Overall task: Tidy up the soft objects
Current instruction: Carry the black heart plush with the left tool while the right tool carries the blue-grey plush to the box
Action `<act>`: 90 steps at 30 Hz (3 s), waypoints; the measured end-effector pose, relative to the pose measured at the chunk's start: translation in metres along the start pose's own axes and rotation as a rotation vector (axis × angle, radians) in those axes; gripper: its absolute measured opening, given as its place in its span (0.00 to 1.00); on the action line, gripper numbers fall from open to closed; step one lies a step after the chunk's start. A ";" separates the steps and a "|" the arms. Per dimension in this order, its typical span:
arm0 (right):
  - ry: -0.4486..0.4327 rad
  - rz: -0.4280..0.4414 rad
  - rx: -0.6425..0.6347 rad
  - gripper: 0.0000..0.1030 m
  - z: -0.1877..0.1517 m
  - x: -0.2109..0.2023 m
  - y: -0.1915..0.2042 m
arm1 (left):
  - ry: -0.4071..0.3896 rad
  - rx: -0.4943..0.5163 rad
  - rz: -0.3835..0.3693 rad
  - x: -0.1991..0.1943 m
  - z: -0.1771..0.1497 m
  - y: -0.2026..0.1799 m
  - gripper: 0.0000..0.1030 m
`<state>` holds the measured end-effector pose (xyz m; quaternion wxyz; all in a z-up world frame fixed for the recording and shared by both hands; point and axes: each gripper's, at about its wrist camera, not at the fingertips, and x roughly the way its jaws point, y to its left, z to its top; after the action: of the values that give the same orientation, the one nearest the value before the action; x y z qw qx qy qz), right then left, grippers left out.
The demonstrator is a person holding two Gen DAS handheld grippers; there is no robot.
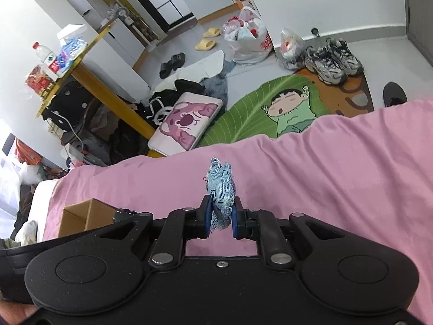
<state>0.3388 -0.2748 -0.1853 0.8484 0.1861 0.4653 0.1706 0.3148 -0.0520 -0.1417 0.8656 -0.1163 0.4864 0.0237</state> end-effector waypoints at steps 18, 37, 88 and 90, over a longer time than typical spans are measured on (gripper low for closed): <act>-0.089 0.023 -0.049 0.14 -0.019 -0.054 0.019 | -0.128 -0.033 0.029 -0.085 -0.021 0.026 0.27; -0.198 0.047 -0.109 0.14 -0.038 -0.109 0.042 | -0.232 -0.046 0.055 -0.150 -0.038 0.041 0.27; -0.136 0.123 -0.260 0.14 -0.061 -0.083 0.118 | -0.197 -0.211 0.104 -0.133 -0.038 0.133 0.27; -0.126 0.120 -0.269 0.15 -0.062 -0.078 0.124 | -0.182 -0.220 0.099 -0.127 -0.037 0.138 0.27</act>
<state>0.2317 -0.1930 -0.1007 0.8814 0.1086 0.3722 0.2699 0.1960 0.0826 -0.0767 0.8860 -0.1835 0.4055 0.1299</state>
